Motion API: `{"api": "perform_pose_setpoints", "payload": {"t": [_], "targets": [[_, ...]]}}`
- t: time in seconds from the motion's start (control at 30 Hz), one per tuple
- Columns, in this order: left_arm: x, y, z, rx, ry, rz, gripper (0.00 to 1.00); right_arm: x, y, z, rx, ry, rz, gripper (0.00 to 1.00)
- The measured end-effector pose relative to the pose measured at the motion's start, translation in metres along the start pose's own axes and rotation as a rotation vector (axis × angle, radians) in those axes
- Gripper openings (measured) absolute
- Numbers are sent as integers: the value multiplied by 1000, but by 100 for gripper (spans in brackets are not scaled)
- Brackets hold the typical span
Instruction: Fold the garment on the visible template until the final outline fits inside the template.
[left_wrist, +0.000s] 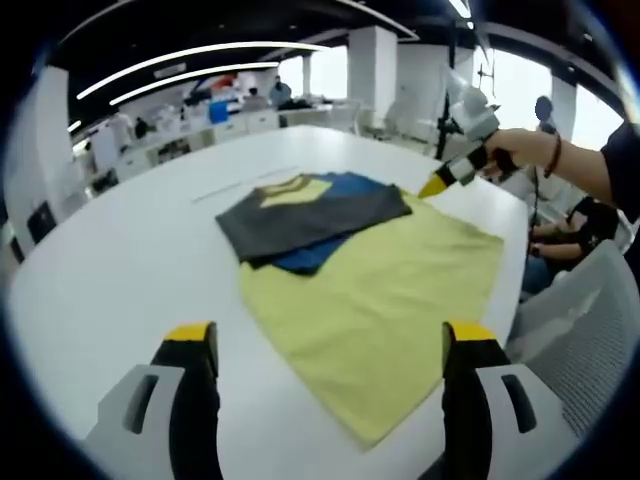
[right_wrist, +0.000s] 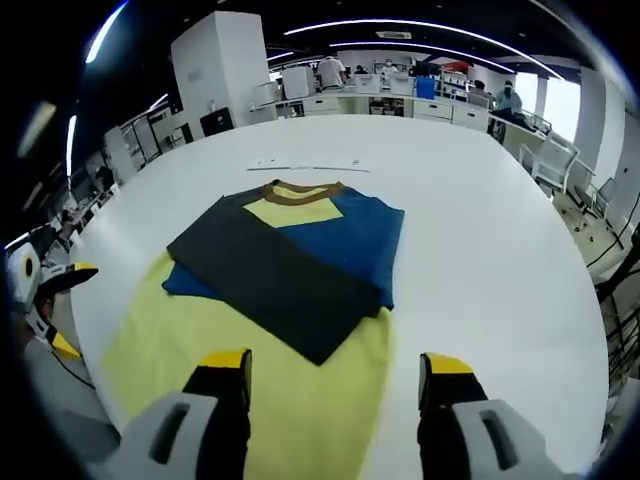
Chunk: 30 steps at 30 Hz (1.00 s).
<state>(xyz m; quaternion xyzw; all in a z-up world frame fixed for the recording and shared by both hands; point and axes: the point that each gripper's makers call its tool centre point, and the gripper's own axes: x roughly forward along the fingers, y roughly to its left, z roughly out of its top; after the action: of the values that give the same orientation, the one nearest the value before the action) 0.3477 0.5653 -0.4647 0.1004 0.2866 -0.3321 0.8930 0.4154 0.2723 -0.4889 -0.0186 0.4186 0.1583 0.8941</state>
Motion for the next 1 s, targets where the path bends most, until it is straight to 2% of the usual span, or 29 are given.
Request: {"api": "perform_pose_setpoints", "payload": {"t": [0.23, 0.5, 0.77, 0.93, 1.0], "targets": [[-3, 1, -9, -7, 22, 10, 88, -14, 12, -9, -32, 11, 44, 80], [-5, 0, -15, -20, 38, 13, 87, -26, 27, -35, -41, 49, 93, 96], [-6, 0, -27, -57, 88, 31, 82, -35, 29, -60, -17, 85, 106, 99], [-8, -4, -34, -137, 91, 31, 77, -38, 29, -74, 3, 106, 108, 99], [-9, -4, -39, -174, 110, 38, 74, -39, 30, -81, 1, 121, 109, 98]]}}
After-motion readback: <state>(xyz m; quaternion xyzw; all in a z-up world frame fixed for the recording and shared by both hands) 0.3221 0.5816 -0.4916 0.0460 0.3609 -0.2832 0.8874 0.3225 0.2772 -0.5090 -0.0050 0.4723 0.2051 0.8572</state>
